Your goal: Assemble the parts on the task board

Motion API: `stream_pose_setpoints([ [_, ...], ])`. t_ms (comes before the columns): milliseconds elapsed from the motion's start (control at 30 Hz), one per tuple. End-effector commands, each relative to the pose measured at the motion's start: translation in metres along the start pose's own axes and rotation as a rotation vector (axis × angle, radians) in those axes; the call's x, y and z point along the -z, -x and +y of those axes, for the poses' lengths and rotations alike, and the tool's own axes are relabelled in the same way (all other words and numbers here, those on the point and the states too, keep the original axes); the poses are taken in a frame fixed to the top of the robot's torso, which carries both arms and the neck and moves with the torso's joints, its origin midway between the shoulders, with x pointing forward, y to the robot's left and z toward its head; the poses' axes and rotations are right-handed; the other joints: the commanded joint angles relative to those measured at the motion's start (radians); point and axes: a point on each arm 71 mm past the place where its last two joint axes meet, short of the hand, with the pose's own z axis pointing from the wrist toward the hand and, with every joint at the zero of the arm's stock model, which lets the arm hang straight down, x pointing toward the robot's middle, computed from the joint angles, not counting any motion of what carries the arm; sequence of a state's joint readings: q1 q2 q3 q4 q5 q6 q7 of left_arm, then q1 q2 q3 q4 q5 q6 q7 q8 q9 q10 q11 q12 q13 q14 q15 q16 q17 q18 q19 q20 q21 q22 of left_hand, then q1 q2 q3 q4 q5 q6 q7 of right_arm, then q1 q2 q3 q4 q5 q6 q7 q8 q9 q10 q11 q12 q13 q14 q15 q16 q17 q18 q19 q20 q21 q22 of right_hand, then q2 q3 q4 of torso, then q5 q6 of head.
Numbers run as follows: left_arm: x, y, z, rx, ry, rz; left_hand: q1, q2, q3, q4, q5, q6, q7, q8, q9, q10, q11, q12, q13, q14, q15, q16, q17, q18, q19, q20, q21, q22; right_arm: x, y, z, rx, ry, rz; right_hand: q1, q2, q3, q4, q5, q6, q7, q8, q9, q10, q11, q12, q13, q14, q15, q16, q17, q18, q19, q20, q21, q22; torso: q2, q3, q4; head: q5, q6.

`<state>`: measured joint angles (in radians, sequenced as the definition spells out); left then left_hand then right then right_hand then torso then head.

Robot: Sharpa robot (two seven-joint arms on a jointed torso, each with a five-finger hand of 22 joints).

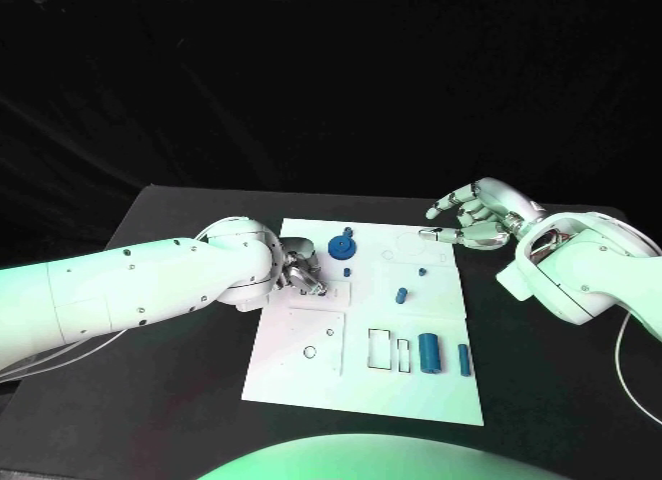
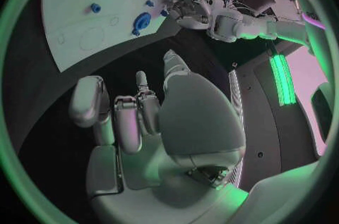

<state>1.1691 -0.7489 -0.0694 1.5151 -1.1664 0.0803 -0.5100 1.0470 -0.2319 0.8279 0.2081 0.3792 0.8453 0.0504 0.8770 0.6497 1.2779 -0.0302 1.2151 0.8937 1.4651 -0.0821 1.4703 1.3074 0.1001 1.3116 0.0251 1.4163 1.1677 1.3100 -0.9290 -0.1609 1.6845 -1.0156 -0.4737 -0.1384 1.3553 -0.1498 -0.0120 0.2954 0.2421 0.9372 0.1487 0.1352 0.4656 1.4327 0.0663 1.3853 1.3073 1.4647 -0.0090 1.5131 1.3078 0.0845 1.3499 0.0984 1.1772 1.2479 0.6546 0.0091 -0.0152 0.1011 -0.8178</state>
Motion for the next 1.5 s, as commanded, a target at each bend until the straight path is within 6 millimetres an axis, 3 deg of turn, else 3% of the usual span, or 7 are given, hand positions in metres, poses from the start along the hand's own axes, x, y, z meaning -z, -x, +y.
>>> stream_pose_setpoints([
  [33,-0.001,-0.006,0.001,-0.032,0.008,0.054,0.0,0.014,0.208,-0.214,0.006,0.006,-0.005,0.003,0.002,0.008,0.0,0.007,0.002,0.05,-0.005,0.003,0.03,-0.015,0.007,0.002,0.007,0.001,-0.0001,-0.0012,0.0002,0.01,0.002,0.011,-0.004,0.008,-0.006,-0.002,0.004,0.003,-0.004,0.004,0.001,-0.005,-0.004,-0.005,0.076,0.061,-0.001,-0.003,0.054,0.012,-0.003,-0.001,-0.005,0.0,0.0,0.0001,-0.0006,-0.001,-0.001],
  [933,-0.0027,-0.0073,0.0005,-0.008,0.007,0.081,-0.011,0.016,0.194,-0.214,0.01,0.011,-0.007,0.006,0.004,0.016,-0.001,0.009,0.004,0.051,-0.005,0.003,0.03,-0.015,0.005,0.002,0.006,0.001,0.0002,-0.0011,-0.0002,0.009,-0.006,0.007,-0.009,0.014,-0.006,-0.002,0.005,0.002,-0.005,0.005,0.001,-0.005,-0.005,-0.006,0.076,0.061,-0.001,-0.004,0.052,0.012,-0.002,-0.001,-0.006,-0.001,0.0,0.0007,0.0007,-0.001,-0.003],
  [1500,-0.0061,-0.0076,-0.0009,0.009,0.008,0.1,-0.075,0.045,0.106,-0.166,-0.008,0.018,-0.018,0.005,0.008,0.032,-0.008,0.007,0.002,0.052,-0.008,0.003,0.03,-0.015,0.002,0.0,-0.001,-0.001,-0.0002,-0.0009,-0.0007,0.009,-0.012,0.003,-0.015,0.021,-0.006,-0.002,0.004,0.001,-0.005,0.006,0.002,-0.005,-0.005,-0.006,0.075,0.061,-0.001,-0.004,0.052,0.012,-0.002,-0.002,-0.008,-0.002,0.0,0.001,0.0001,-0.001,-0.003],
])
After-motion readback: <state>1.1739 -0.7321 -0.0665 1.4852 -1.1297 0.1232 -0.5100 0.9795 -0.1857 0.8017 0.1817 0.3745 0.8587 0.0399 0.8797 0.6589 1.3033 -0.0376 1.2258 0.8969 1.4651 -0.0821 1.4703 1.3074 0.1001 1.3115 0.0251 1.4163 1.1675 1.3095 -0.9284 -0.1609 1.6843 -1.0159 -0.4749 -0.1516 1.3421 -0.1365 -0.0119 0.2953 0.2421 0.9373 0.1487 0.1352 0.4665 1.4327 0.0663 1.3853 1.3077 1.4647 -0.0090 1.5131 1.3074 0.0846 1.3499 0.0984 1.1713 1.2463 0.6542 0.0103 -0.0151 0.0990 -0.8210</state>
